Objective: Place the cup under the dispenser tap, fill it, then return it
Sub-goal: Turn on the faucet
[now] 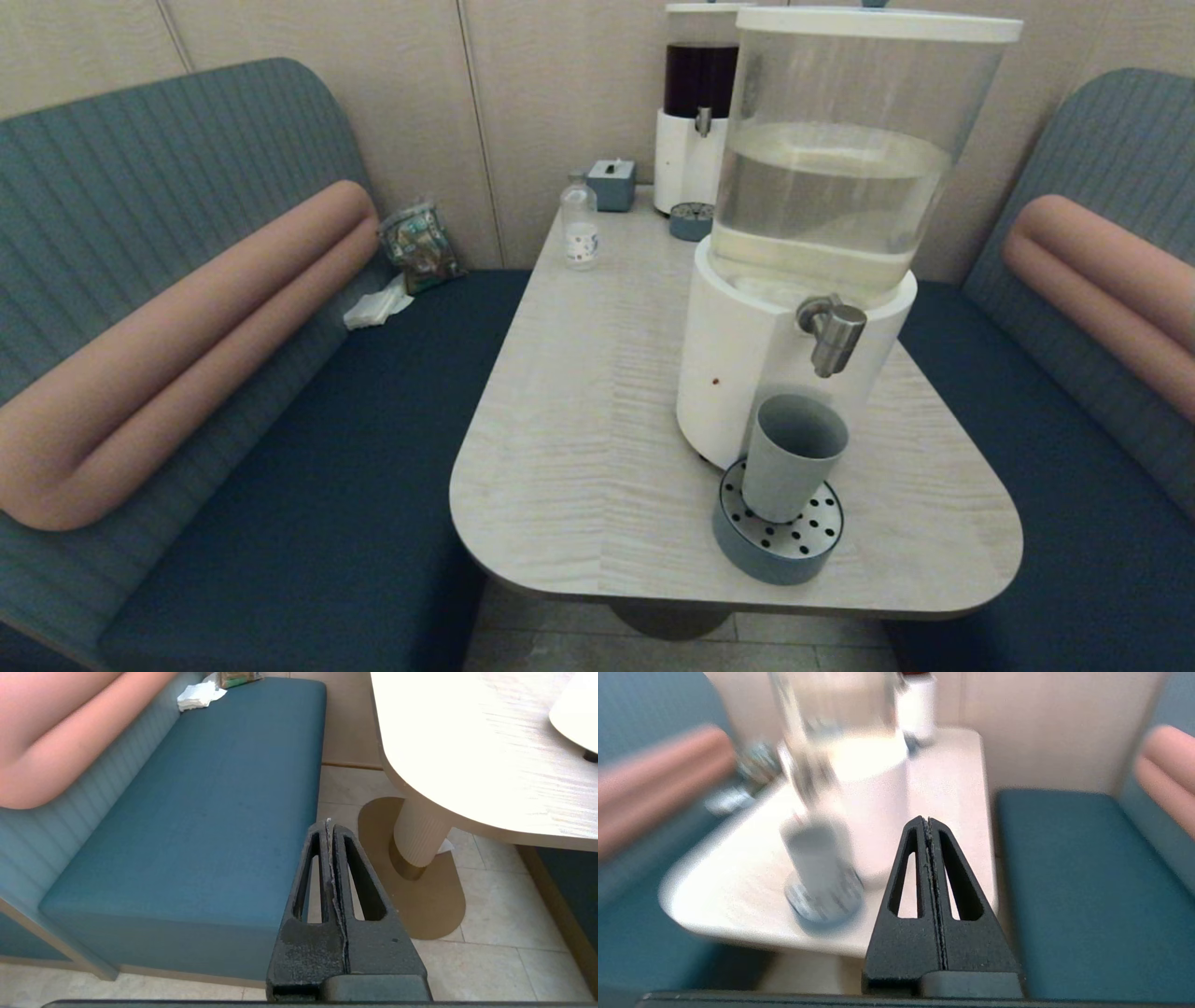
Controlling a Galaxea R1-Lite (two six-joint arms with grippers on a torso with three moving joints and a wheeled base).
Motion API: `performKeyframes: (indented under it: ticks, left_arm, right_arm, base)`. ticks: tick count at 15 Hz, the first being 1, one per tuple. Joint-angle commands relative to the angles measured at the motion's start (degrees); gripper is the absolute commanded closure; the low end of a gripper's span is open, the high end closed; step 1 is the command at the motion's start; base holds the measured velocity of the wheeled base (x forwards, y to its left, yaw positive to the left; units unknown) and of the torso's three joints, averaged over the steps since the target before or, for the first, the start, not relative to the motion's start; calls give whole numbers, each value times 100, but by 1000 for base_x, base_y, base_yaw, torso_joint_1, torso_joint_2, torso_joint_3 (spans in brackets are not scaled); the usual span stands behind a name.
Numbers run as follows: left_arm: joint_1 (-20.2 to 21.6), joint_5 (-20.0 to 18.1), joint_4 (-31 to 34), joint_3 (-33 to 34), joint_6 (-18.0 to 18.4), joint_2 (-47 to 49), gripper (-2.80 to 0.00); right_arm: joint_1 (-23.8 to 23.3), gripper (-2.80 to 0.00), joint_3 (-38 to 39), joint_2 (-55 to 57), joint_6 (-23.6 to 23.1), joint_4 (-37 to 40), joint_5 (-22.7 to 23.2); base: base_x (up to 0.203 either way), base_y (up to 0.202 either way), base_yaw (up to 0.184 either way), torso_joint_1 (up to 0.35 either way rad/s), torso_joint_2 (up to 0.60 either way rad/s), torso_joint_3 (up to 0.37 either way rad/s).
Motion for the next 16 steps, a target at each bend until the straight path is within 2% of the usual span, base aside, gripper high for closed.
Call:
performKeyframes:
  ticks: [1, 3, 5, 9, 11, 13, 16]
  left_arm:
    - [-1, 4, 0, 0, -6, 11, 0]
    - [1, 4, 0, 0, -6, 11, 0]
    - [-4, 4, 0, 0, -6, 3, 0]
    - [1, 4, 0, 0, -6, 2, 0]
    - [-1, 4, 0, 3, -6, 7, 0]
    - [-5, 4, 0, 0, -6, 10, 0]
    - [-4, 4, 0, 0, -6, 11, 0]
  right_arm:
    - [174, 0, -1276, 1560, 74, 408, 28]
    - [406, 0, -2625, 2804, 136, 1390, 82]
    - [551, 0, -3792, 3906, 8, 2504, 146]
    - [797, 0, -6383, 5441, -386, 5254, 172]
    - [927, 0, -6993, 5941, -838, 5720, 99]
    - [1290, 0, -6949, 6328, -1320, 5782, -185]
    - [1907, 0, -6911, 6710, -1418, 5316, -483]
  base:
    - [0, 0, 0, 0, 0, 0]
    - [0, 0, 0, 0, 0, 0]
    - [0, 0, 0, 0, 0, 0]
    - [0, 0, 0, 0, 0, 0]
    - [0, 0, 0, 0, 0, 0]
    - [0, 0, 0, 0, 0, 0]
    - [0, 0, 0, 0, 0, 0]
